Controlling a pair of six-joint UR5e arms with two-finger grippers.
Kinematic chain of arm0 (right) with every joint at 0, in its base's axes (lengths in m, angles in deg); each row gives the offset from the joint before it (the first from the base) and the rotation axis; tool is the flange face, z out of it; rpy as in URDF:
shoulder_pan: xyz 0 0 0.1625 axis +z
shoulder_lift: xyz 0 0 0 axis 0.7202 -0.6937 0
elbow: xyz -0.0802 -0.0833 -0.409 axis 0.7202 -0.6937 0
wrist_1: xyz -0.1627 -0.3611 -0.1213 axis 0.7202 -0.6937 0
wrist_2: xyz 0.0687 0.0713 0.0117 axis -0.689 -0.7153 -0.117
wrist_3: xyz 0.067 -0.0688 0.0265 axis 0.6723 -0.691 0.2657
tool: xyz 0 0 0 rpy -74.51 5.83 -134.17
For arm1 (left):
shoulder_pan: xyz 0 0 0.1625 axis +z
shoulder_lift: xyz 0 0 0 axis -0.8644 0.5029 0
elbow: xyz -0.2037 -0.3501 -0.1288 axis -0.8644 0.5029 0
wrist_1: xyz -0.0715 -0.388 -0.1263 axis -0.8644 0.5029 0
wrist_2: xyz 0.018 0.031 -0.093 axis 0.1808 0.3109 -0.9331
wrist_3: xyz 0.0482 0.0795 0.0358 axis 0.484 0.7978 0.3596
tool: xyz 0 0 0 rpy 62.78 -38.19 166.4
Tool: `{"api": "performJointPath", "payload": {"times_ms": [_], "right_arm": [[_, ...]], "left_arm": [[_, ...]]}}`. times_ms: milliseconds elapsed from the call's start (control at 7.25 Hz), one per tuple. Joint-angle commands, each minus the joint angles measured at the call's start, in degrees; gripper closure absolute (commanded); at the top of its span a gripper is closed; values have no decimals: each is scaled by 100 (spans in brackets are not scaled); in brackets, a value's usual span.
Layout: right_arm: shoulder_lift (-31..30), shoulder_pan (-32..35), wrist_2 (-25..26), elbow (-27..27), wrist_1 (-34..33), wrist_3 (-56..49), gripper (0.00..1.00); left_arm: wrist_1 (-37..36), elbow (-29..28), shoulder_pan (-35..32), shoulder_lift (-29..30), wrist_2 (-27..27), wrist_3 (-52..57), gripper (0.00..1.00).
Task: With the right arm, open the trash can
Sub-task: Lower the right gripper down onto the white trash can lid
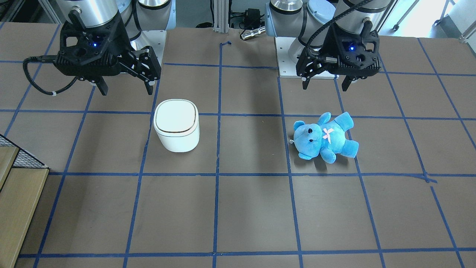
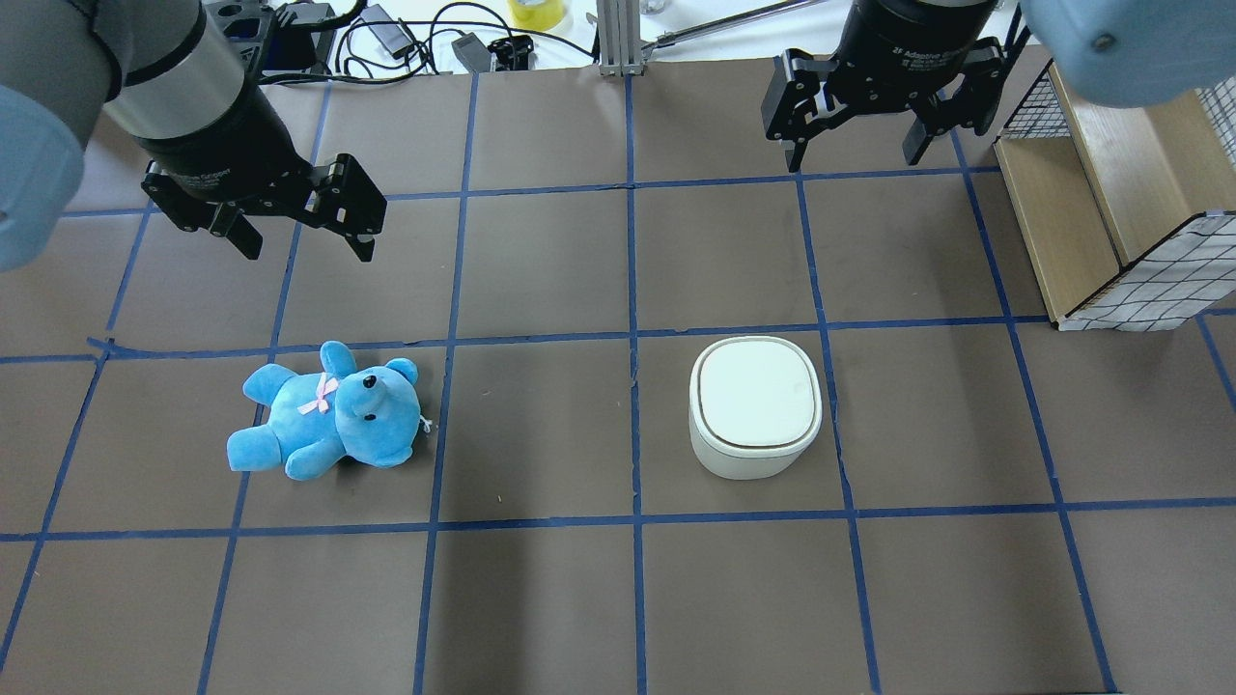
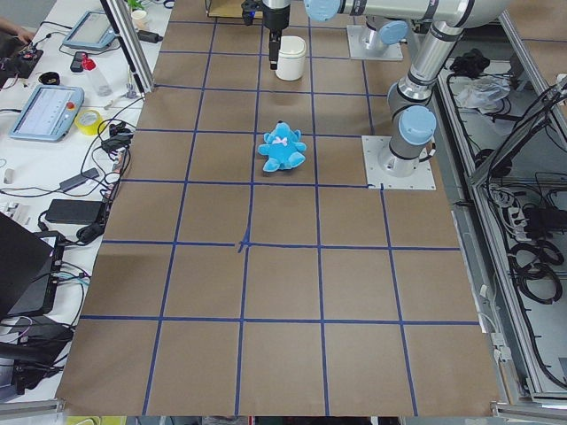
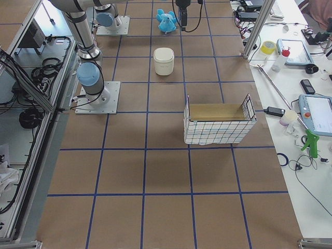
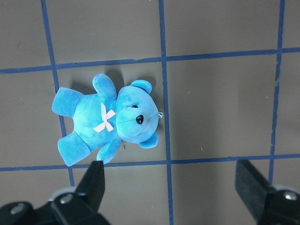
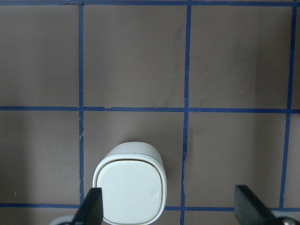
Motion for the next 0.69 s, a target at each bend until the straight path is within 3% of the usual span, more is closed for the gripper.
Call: {"api": "performJointPath", "payload": {"times_ms": [0,414,552], "right_arm": [[-4,1,48,17,-114,13,0],[-4,10,-39,52,-88,83,0],[-4,10,-31,69,-61,240,26]], "left_arm": [[0,0,0,0,0,3,0],[0,0,0,0,0,-6,0],[0,0,0,0,0,3,0]]}}
